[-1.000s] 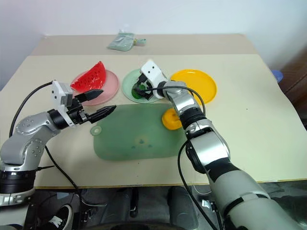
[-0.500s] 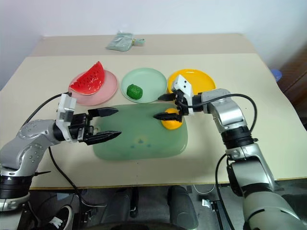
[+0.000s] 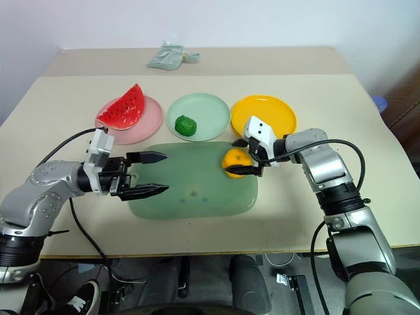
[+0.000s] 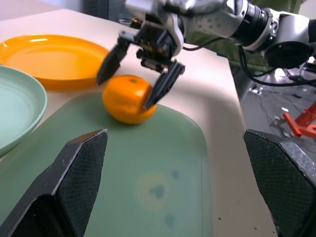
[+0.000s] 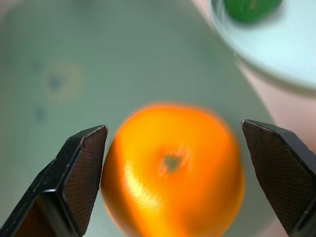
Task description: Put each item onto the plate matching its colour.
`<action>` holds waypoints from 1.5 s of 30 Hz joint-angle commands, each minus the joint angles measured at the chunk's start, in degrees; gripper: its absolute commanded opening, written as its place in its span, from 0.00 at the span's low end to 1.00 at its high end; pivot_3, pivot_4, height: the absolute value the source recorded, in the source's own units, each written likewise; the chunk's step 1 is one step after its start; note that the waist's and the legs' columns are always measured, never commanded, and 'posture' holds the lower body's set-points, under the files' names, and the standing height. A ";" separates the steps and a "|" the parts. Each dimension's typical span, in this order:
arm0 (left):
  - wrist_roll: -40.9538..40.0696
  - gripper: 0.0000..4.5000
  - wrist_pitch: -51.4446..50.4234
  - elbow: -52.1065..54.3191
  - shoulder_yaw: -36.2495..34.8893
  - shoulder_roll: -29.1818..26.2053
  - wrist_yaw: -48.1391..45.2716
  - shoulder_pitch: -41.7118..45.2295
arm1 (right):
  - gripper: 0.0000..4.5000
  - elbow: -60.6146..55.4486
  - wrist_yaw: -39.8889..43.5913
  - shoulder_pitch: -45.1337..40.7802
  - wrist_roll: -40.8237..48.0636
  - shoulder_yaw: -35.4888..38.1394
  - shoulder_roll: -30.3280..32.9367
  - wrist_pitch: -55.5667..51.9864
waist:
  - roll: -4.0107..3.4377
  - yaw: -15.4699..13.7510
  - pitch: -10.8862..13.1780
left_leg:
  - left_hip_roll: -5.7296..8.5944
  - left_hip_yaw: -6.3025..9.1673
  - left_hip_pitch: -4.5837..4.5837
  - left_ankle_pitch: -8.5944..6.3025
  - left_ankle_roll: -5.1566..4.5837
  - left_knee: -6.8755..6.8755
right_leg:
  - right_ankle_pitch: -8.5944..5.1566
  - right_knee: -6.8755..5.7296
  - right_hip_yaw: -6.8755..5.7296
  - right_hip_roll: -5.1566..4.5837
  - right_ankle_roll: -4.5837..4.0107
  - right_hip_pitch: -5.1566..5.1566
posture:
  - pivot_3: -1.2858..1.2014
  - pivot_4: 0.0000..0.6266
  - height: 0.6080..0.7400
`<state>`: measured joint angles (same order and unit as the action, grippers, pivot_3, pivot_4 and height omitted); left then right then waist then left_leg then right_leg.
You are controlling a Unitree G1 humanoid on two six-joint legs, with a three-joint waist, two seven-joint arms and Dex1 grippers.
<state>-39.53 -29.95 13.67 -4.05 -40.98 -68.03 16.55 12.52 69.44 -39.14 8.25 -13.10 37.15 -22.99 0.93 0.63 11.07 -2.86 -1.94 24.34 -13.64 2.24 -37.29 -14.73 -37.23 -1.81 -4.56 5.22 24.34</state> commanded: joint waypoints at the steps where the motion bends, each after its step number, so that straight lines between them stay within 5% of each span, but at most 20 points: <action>1: -1.16 1.00 0.22 2.11 -0.98 0.12 0.21 0.12 | 0.99 -0.17 1.38 0.73 -0.16 -0.67 0.35 0.70 | 0.02 0.02 -0.01 | 0.00 0.00 -0.01 0.00 0.00 0.00 | 0.00 -0.01 0.00 0.00 0.00 0.00 | 0.52 0.24 1.00; 5: -0.70 1.00 0.75 1.99 -1.15 0.07 0.13 -0.29 | 0.99 2.01 1.24 -0.03 -0.27 -0.66 -0.82 -0.01 | 0.03 0.03 -0.02 | 0.00 0.00 -0.02 0.00 0.00 -0.01 | 0.00 -0.01 0.00 0.00 0.00 -0.01 | 0.52 0.24 1.00; 8: -0.41 1.00 1.12 1.85 -1.15 0.05 0.09 -0.40 | 0.77 1.42 1.30 -0.47 0.33 0.23 -0.99 0.17 | 0.03 0.03 -0.02 | 0.00 0.01 -0.03 0.00 0.00 -0.01 | 0.00 -0.02 0.00 0.00 0.00 -0.02 | 0.52 0.24 1.00; 17: 4.75 1.00 0.08 -1.03 -0.35 6.08 15.23 5.98 | 0.76 25.89 -21.99 -16.90 -0.26 12.89 -6.99 8.14 | -0.02 -0.24 0.01 | 0.01 0.01 -0.01 0.01 0.01 -0.04 | 0.01 -0.05 0.00 -0.01 0.00 -0.01 | 0.52 0.24 1.00; 23: 6.04 1.00 -1.48 0.79 1.33 12.18 23.42 8.50 | 0.76 41.73 -33.01 -23.41 -5.09 13.13 -6.77 15.74 | 0.01 0.08 -0.01 | 0.05 -0.01 0.05 0.00 0.00 0.01 | 0.02 0.06 0.01 -0.07 0.02 -0.01 | 0.52 0.24 1.00; 30: 5.88 1.00 0.65 3.40 3.09 11.89 19.93 5.25 | 0.76 47.13 -31.37 -23.18 -6.83 12.13 -8.39 18.80 | -0.04 0.69 0.02 | 0.02 -0.07 -0.04 0.01 0.01 0.06 | 0.02 -0.01 0.08 -0.02 0.01 0.03 | 0.52 0.24 1.00; 32: 6.04 1.00 1.18 3.67 3.43 11.06 18.21 4.42 | 0.99 47.90 -31.29 -23.40 -6.71 12.76 -8.56 19.48 | -0.04 0.47 0.02 | 0.01 -0.07 -0.04 0.01 0.01 0.04 | 0.02 -0.02 0.08 -0.02 0.01 0.02 | 0.52 0.24 1.00; 39: 5.77 1.00 2.54 2.93 2.73 10.79 16.76 4.78 | 1.00 47.10 -30.52 -24.97 -4.08 15.95 -8.30 21.18 | -0.04 0.06 0.02 | 0.03 -0.09 0.01 0.01 0.01 -0.02 | 0.02 -0.01 0.09 -0.05 0.02 0.02 | 0.52 0.24 1.00; 45: 2.28 1.00 3.69 2.72 -0.18 8.85 11.39 5.06 | 1.00 33.76 -19.98 -21.74 5.39 21.41 -9.82 23.52 | -0.05 0.35 0.02 | 0.02 -0.08 -0.01 0.01 0.00 0.04 | 0.02 -0.01 0.09 -0.03 0.02 0.02 | 0.52 0.24 1.00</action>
<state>-35.41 -27.81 15.34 -1.94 -31.38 -54.70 21.06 52.77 45.85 -61.38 10.36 6.94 27.91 -1.47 0.88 0.97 11.10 -2.85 -2.01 24.33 -13.63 2.24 -37.23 -14.71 -37.22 -1.72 -4.58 5.24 24.36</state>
